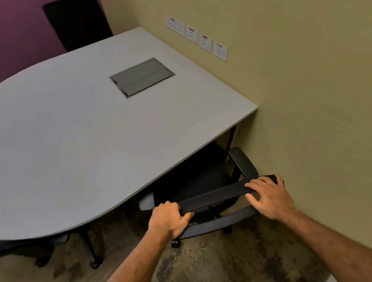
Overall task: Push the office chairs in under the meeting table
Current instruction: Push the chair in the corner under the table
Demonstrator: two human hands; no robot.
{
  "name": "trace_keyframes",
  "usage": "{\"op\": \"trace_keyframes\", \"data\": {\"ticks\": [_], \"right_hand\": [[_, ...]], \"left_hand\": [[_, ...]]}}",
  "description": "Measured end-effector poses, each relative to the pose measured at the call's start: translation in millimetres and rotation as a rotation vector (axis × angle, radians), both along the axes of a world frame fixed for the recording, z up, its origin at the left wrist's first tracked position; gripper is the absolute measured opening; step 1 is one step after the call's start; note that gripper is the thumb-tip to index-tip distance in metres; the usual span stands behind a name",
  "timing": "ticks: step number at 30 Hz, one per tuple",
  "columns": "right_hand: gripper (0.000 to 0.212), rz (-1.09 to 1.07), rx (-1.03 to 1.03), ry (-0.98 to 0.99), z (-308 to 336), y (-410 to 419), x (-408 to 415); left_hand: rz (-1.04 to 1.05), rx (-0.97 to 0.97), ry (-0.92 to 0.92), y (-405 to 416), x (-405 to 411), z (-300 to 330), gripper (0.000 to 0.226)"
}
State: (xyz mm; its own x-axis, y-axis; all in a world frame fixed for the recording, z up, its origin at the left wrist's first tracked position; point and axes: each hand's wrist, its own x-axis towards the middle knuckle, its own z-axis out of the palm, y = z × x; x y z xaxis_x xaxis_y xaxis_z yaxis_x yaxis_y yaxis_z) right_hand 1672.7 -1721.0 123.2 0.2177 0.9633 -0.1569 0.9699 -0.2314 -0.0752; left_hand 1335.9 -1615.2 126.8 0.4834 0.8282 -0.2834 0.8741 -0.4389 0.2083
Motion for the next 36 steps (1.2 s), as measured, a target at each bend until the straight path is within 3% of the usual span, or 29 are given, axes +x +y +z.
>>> {"op": "trace_keyframes", "data": {"ticks": [5,13,25,36], "right_hand": [[0.055,0.124,-0.047,-0.018,-0.2,19.7,48.4],[0.056,0.222,0.031,0.002,-0.7,66.0,80.2],[0.060,0.322,-0.022,0.003,-2.5,194.9,105.4],[0.060,0.292,0.037,0.092,-3.7,244.5,87.4]], "left_hand": [[0.110,-0.027,-0.074,-28.7,37.5,-6.8,0.076],[0.152,-0.008,-0.237,-6.1,59.7,-8.4,0.089],[0.056,-0.107,-0.088,78.7,87.5,-11.4,0.091],[0.167,-0.082,-0.094,129.5,72.4,-3.7,0.093]]}}
